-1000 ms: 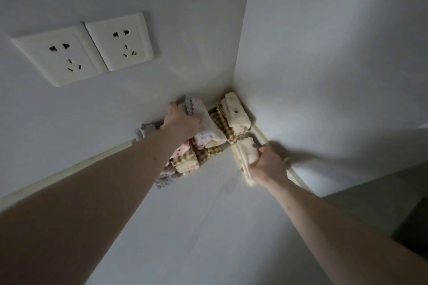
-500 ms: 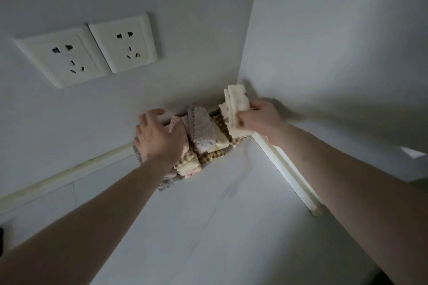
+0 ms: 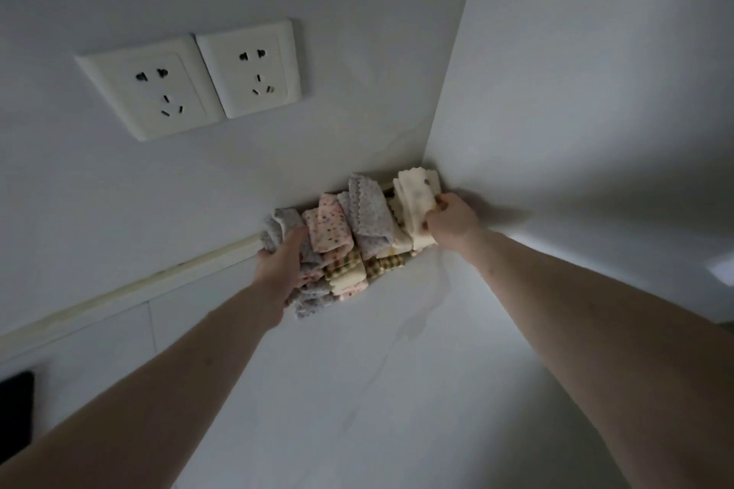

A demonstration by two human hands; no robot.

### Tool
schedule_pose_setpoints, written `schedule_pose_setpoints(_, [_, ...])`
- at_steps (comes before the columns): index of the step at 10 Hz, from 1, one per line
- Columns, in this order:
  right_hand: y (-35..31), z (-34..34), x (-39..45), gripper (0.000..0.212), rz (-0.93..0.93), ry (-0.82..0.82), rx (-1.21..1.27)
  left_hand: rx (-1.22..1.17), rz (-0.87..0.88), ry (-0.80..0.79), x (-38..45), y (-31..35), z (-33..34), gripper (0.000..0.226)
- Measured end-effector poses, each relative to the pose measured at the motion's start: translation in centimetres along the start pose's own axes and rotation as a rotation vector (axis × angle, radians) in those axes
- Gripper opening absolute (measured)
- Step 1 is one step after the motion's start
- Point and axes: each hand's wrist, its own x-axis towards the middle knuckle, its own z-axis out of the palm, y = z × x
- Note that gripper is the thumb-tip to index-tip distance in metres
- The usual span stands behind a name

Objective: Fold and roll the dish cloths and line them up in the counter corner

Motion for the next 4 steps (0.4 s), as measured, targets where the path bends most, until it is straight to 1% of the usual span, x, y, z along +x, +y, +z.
schedule_pose_setpoints(1, [0.3, -0.1, 0.3, 0.04, 0.007, 0.028, 0.042, 0.018, 0.011, -0.017, 0.3, 0.2, 0.1, 0.113])
schedule_pose_setpoints(2, [0.5, -0.3, 0.5, 0.041, -0.007, 0.082, 0.016, 0.028, 0.012, -0.019, 0.6, -0.1, 0.1, 0.11])
schedule_pose_setpoints(3, [0.5, -0.3, 0.4, 0.043, -0.044, 0.122, 0.02, 0.029, 0.016, 0.017, 1.0, -0.5, -0.3, 0.091])
schedule_pose_setpoints(4, [0.5, 0.0, -0.4, 0.046, -0.15, 0.159, -0.039, 0.075, 0.047, 0.108, 1.4, -0.7, -1.7, 0.105])
